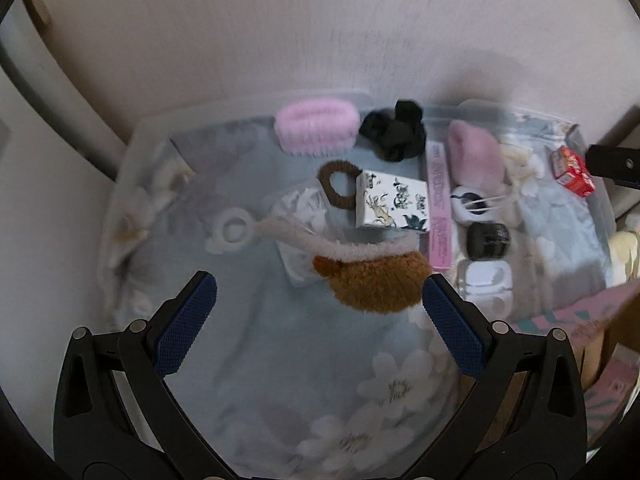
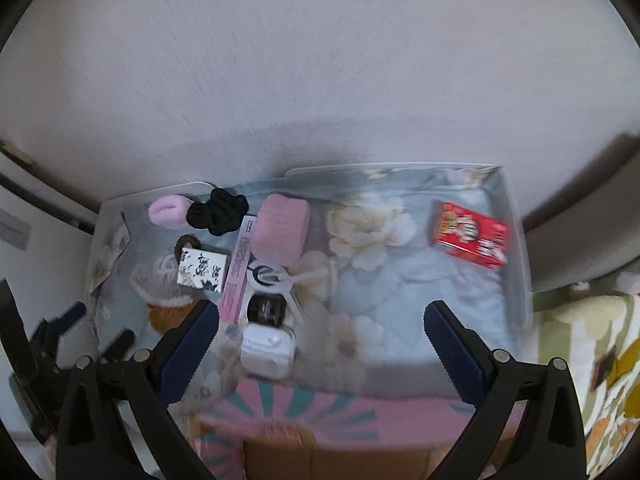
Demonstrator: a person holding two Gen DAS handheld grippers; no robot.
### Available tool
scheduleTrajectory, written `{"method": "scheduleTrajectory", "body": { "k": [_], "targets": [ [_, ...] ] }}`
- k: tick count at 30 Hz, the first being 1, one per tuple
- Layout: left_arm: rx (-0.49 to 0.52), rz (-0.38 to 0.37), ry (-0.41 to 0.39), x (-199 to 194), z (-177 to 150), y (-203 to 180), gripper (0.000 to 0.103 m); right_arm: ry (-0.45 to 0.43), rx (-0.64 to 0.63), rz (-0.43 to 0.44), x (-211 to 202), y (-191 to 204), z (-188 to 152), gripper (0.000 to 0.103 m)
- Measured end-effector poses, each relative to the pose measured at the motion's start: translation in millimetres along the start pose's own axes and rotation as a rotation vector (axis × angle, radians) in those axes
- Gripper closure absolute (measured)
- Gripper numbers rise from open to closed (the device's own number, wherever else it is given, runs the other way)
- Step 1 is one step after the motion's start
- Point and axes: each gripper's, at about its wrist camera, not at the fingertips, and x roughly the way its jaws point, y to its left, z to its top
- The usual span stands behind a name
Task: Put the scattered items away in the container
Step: 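Grasp the brown plush bear with the left gripper while the right grasps the pink fuzzy band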
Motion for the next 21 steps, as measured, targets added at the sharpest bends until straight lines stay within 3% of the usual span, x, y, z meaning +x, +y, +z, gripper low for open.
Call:
{"method": "scheduleTrajectory", "body": {
  "k": [8, 21],
  "targets": [
    [-0.057, -0.031, 0.048, 30, 3, -7, 0.001, 0.057, 0.029, 0.055, 64, 19, 23, 0.001],
    [-0.087, -0.063, 0.08, 56, 0, -18, 0.001, 0.107, 0.014, -0.004, 113, 21, 43, 0.001]
  ]
}}
